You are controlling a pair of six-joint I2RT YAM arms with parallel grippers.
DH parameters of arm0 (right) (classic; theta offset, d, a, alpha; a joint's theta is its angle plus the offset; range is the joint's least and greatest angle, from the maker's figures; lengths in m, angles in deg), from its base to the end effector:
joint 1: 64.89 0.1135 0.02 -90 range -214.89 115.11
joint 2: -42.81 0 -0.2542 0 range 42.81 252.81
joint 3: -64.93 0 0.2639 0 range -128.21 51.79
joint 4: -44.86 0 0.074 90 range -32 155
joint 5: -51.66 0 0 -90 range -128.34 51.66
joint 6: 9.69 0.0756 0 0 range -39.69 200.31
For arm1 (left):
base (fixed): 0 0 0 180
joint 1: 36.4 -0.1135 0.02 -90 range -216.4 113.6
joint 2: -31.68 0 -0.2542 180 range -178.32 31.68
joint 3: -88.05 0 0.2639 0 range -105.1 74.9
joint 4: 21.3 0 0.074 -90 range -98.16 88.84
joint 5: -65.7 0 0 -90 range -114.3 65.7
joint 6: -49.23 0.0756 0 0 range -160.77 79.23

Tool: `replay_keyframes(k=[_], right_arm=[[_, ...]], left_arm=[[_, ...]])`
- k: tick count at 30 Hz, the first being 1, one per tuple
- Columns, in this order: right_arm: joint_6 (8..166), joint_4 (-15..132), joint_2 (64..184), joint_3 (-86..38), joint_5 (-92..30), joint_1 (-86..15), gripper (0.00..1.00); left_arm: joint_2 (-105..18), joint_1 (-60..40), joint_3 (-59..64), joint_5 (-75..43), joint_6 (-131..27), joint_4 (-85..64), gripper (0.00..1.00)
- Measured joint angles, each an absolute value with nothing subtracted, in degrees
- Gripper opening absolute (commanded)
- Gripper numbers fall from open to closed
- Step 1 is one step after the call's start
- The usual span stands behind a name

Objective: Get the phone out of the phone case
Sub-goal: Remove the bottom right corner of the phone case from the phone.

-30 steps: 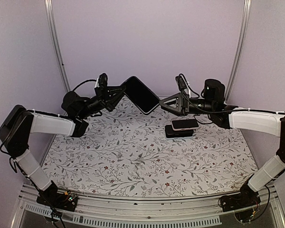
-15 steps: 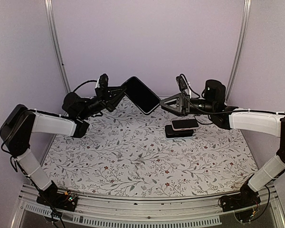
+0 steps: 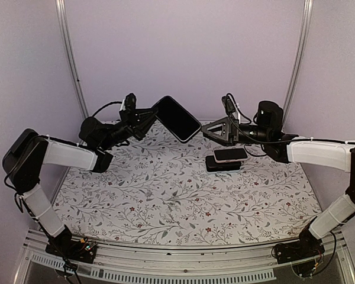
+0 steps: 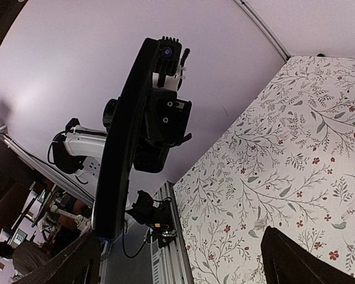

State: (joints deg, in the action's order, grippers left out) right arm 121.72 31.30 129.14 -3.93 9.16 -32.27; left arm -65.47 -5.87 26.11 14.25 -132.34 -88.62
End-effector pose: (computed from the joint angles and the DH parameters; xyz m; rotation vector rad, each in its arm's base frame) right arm 0.2902 0.2519 0.2794 -0.5852 1.8069 1.6050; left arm 0.3034 -0.2336 0.2843 0.0456 1.4633 -2.1673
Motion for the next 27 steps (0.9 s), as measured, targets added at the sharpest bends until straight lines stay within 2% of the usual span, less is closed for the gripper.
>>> replay_keyframes(k=[17, 27], right_arm=[[121.35, 34.19, 128.77, -2.86, 8.79, -33.34, 0.98], [118.82, 33.25, 120.75, -2.82, 9.21, -31.44, 0.99]], left_arm=[[-65.36, -4.63, 24.91, 15.14, -132.97, -91.22, 0.00], [-65.47, -4.63, 24.60, 15.19, -132.90, -91.11, 0.00]])
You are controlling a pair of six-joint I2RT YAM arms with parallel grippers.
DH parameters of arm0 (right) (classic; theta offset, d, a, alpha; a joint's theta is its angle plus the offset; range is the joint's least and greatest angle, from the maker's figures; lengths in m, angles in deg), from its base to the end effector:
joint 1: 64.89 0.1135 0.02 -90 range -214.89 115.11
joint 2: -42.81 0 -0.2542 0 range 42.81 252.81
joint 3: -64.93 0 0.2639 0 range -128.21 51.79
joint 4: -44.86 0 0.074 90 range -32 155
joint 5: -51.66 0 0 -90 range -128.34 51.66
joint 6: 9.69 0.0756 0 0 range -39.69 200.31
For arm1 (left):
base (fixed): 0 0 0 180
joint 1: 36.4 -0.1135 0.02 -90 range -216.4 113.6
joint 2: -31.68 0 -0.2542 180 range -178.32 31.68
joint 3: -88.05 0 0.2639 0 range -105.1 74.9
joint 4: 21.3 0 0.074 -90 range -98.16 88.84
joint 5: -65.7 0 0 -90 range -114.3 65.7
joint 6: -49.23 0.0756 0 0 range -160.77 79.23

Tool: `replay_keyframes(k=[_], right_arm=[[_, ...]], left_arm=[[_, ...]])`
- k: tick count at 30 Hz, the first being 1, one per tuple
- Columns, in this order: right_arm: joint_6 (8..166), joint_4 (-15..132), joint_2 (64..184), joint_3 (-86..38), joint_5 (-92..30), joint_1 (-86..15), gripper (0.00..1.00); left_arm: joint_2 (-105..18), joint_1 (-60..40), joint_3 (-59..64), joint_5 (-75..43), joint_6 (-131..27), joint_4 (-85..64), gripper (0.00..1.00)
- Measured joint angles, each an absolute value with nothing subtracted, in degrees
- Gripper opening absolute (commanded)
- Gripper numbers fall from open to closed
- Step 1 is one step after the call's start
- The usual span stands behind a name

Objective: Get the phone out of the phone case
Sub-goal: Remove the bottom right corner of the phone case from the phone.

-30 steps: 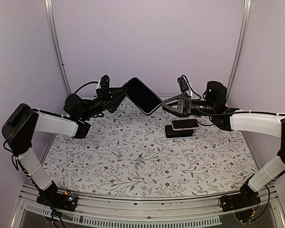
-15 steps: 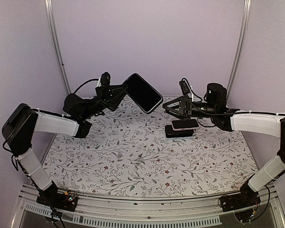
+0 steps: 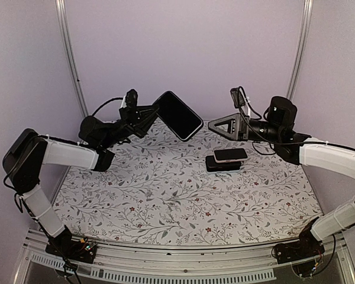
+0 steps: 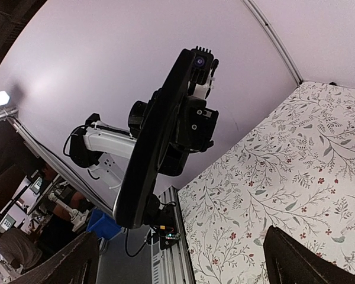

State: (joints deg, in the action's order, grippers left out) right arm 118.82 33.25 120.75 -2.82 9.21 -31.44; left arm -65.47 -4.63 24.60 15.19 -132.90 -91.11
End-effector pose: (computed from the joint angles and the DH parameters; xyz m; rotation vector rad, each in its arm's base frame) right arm 0.2626 0.2404 0.3185 -0.6690 1.6748 1.5758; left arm 0.2961 -0.2400 0.2973 0.1245 1.4091 -2.2013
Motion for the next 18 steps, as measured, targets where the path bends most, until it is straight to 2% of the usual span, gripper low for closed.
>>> replay_keyframes(k=[18], right_arm=[[119.97, 33.33, 124.70, -4.19, 10.25, -29.76, 0.99]], left_arm=[[-65.49, -4.41, 24.05, 15.32, -131.88, -90.39, 0.00]])
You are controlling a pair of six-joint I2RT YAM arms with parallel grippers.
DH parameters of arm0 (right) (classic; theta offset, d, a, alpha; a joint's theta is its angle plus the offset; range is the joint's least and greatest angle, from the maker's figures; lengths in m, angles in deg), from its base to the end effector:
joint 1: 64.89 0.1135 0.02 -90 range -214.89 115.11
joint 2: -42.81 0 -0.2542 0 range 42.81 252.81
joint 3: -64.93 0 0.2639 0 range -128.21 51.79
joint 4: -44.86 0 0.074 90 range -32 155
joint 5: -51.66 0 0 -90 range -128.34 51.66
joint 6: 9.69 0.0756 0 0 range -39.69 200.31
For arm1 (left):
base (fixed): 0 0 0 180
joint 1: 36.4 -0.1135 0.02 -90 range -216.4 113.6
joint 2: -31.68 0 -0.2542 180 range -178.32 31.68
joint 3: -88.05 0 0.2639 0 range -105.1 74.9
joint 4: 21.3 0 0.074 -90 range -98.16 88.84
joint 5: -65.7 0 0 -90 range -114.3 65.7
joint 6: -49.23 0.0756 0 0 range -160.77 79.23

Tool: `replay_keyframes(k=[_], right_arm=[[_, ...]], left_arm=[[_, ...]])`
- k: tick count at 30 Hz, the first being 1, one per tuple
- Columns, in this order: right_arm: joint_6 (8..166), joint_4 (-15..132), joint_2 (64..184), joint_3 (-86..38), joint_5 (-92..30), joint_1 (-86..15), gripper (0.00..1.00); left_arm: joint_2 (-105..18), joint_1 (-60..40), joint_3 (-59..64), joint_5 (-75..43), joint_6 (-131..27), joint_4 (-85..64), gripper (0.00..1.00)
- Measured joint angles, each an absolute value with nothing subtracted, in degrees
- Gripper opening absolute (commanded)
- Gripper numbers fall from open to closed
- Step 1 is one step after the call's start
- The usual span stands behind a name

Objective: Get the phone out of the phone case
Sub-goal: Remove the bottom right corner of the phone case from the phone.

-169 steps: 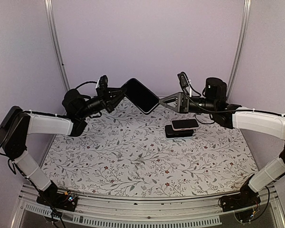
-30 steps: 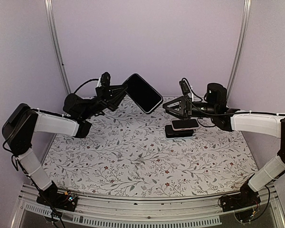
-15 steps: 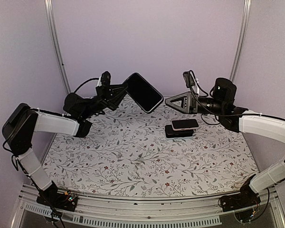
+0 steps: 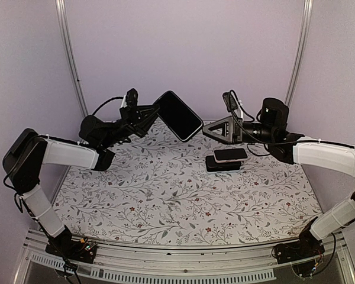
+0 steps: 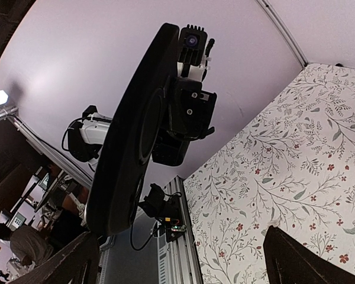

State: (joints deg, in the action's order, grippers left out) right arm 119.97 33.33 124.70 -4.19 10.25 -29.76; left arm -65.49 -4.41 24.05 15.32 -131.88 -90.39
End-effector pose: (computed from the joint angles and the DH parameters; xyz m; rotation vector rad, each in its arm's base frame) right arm 0.2663 0.2567 0.3041 -0.6854 1.7340 1.6253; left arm 0.2965 -0.2420 0.2989 0.1394 1.4084 -2.1903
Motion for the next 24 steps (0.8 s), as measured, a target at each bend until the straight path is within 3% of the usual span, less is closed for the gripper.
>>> replay_keyframes(k=[24], right_arm=[[120.65, 33.53, 124.70, -4.48, 10.28, -29.76, 0.95]], left_arm=[[-65.49, -4.41, 23.70, 15.30, -130.78, -89.52, 0.00]])
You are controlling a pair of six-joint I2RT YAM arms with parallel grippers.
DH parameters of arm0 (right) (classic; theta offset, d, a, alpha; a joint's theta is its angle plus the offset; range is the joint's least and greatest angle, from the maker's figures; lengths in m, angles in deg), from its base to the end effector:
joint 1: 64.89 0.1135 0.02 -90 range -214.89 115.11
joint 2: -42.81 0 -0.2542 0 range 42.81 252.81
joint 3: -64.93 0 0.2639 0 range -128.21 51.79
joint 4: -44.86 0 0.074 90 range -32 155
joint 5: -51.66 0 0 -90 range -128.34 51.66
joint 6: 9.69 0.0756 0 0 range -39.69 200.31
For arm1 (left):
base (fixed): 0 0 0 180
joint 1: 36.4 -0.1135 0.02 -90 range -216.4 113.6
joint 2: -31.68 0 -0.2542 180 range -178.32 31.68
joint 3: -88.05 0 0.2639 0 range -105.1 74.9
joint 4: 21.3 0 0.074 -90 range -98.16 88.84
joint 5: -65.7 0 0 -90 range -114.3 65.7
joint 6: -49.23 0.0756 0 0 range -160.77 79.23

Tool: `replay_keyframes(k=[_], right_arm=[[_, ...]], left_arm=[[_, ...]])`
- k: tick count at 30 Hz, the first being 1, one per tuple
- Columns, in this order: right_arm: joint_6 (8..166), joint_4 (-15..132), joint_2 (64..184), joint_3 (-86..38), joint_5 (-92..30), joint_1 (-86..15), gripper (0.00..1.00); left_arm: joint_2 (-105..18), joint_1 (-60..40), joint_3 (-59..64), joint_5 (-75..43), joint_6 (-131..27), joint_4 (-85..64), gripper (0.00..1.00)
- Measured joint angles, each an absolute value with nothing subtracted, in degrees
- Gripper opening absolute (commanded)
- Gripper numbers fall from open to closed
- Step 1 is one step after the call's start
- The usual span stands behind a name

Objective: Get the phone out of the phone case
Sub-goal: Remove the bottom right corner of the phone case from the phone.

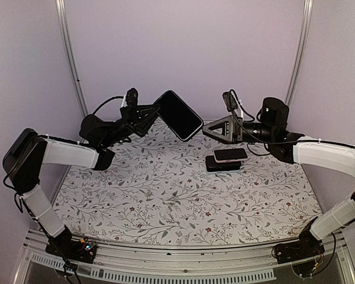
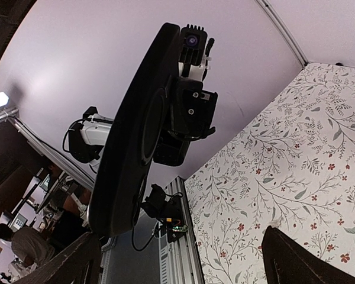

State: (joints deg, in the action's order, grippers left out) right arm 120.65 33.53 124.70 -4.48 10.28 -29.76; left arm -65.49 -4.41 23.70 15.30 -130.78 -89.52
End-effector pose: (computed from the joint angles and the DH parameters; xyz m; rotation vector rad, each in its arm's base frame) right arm 0.2665 0.2569 0.3056 -0.6773 1.7394 1.6336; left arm 0.2979 -0.2429 0.2993 0.1455 1.4108 -2.1742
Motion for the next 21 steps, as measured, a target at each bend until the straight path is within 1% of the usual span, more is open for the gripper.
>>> replay_keyframes(k=[9, 15, 21], right_arm=[[121.09, 33.51, 124.68, -4.48, 10.28, -29.76, 0.85], [121.31, 33.55, 124.29, -4.46, 10.23, -29.69, 0.71], [121.31, 33.53, 123.24, -4.43, 10.23, -29.30, 0.65]], left_arm=[[-65.49, -4.56, 23.60, 15.14, -130.37, -89.08, 0.00], [-65.49, -4.80, 23.60, 15.36, -130.35, -88.84, 0.00], [-65.49, -4.80, 23.62, 15.76, -130.39, -88.80, 0.00]])
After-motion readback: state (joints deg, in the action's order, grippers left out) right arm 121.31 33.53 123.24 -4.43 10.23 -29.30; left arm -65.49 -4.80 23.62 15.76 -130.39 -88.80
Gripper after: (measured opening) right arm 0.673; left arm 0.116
